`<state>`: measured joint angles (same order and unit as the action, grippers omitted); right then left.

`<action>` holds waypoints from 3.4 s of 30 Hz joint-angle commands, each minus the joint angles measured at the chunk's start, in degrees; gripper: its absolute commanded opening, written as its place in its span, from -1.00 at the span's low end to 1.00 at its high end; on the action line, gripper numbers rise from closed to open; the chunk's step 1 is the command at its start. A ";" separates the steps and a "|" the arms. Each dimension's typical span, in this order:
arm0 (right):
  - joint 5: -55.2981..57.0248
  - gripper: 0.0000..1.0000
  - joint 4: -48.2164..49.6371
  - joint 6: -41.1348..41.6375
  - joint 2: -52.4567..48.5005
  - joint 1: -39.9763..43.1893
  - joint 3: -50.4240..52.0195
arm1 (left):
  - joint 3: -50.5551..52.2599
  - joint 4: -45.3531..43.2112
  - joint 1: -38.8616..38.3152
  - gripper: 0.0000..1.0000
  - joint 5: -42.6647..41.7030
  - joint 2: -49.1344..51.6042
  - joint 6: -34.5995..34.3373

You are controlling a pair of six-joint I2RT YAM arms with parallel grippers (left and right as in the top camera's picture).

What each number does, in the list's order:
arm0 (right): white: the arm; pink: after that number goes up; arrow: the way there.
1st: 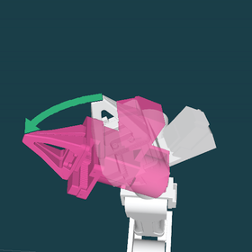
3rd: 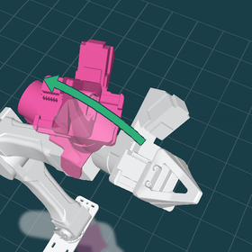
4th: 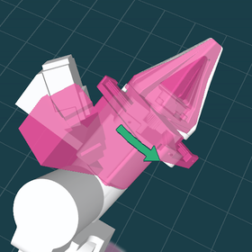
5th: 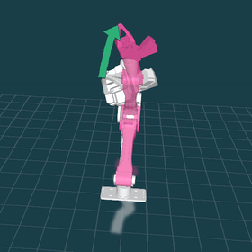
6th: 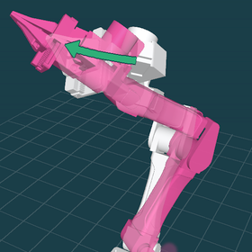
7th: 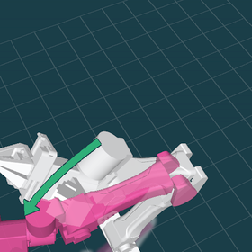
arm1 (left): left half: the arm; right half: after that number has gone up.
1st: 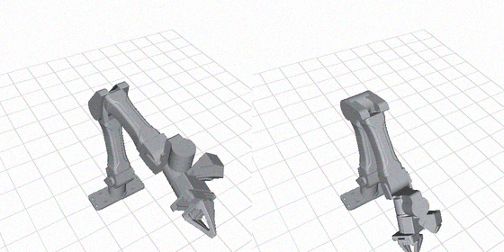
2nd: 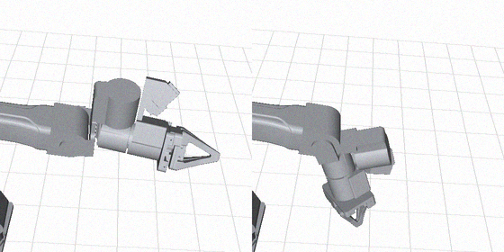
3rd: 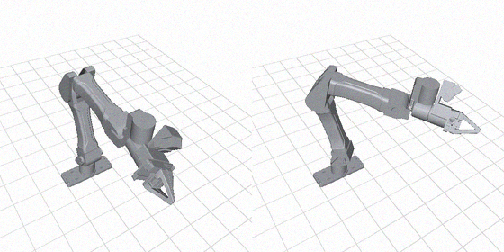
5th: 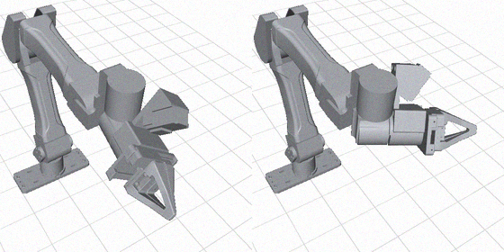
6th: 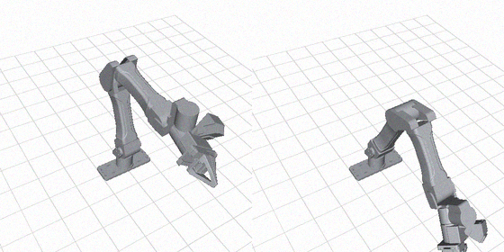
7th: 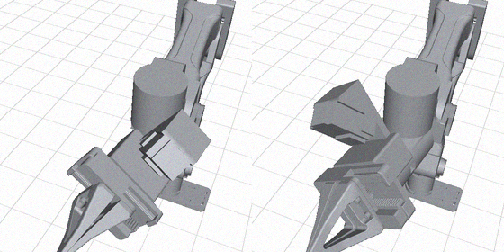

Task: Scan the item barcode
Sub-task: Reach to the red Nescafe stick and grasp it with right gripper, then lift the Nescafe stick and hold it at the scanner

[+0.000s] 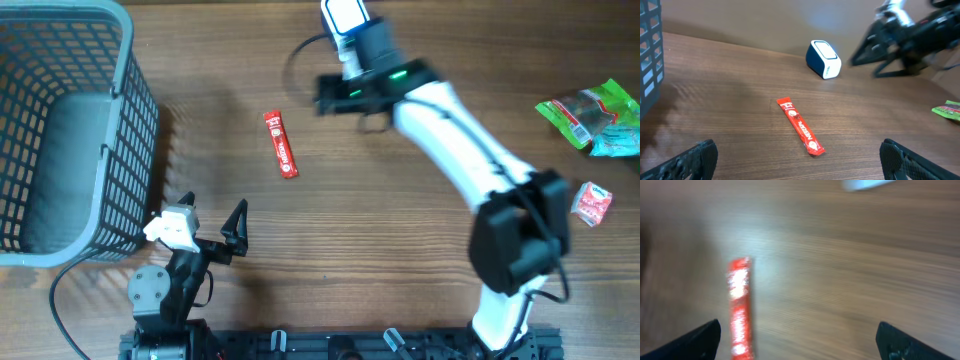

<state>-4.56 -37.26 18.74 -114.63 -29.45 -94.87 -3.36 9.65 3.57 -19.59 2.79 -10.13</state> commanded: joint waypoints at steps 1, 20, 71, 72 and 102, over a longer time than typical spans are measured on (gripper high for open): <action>0.20 0.99 6.34 -2.01 -6.56 -3.45 0.28 | 0.20 0.07 -0.26 1.00 -0.07 -0.13 0.90; 3.74 0.87 14.25 -7.54 -18.21 -13.14 0.28 | 0.20 0.07 -0.26 1.00 -0.07 -0.13 0.90; -79.08 -0.91 -54.90 24.04 0.04 5.86 -6.49 | 0.20 0.07 -0.26 1.00 -0.07 -0.13 0.92; -79.19 -0.91 -54.90 26.88 0.04 5.86 -6.49 | 0.20 0.07 -0.26 1.00 -0.07 -0.13 0.90; -15.41 -0.91 -3.87 24.83 -3.50 8.35 -6.49 | 0.20 0.07 -0.26 1.00 -0.07 -0.13 0.92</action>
<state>-23.75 -47.66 42.74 -114.45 -21.69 -100.88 -3.36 9.67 3.57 -19.62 2.79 -10.13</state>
